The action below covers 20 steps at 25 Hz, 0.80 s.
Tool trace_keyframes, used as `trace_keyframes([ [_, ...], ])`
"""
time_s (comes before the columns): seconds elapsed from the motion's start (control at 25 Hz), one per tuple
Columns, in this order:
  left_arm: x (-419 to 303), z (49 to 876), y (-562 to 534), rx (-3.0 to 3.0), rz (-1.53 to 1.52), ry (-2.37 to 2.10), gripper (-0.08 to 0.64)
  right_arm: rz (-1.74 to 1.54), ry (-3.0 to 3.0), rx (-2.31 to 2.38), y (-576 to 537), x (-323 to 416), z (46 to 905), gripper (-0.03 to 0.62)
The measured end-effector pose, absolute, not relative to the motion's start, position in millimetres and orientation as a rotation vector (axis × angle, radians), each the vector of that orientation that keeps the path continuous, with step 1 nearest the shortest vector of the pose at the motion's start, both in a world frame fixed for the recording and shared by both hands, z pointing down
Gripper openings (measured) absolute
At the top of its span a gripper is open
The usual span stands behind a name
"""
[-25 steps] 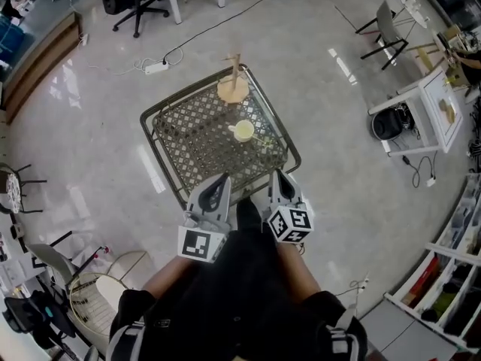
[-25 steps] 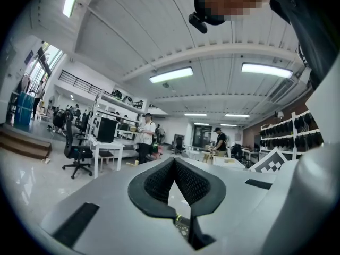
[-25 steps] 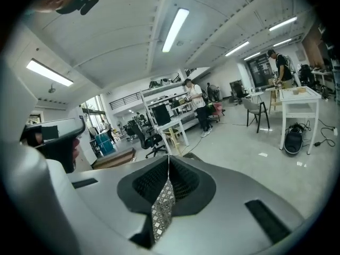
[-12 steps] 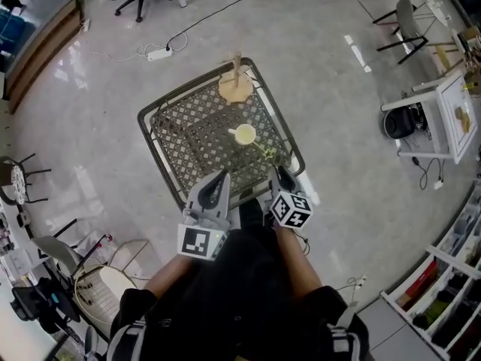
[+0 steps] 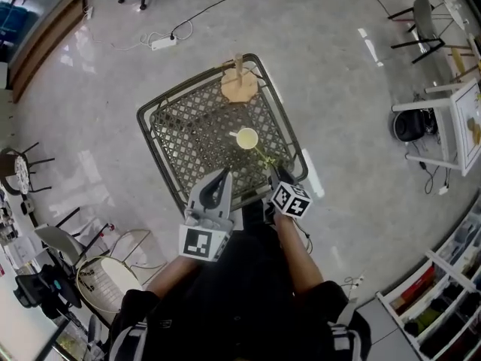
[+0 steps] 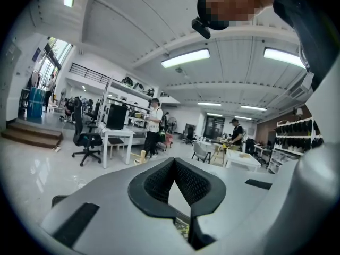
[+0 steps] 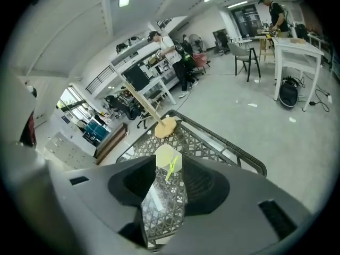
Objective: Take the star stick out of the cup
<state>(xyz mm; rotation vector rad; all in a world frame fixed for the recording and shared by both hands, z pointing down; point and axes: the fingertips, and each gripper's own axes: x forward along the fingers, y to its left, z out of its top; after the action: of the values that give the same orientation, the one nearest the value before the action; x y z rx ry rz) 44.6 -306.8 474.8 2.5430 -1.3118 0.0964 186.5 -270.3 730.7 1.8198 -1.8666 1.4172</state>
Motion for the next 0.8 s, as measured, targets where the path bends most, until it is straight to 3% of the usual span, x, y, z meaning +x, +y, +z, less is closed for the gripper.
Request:
trace_keyframes([
  [0.36,42.3,486.9,-327.0,2.497,0.12,-1.351,0.015,1.558,-1.84,1.72,-281.9,177.3,764.4,0.141],
  [0.56,36.5,487.9,-326.7,2.489,0.123,-1.363,0.015,1.533,-1.831,1.701,-281.1,172.1,765.7,0.037],
  [0.8,29.0,479.8,-315.9,2.492,0.101,-1.376,0.015,1.491,-1.846,1.708,-277.3,169.3,756.9,0.023],
])
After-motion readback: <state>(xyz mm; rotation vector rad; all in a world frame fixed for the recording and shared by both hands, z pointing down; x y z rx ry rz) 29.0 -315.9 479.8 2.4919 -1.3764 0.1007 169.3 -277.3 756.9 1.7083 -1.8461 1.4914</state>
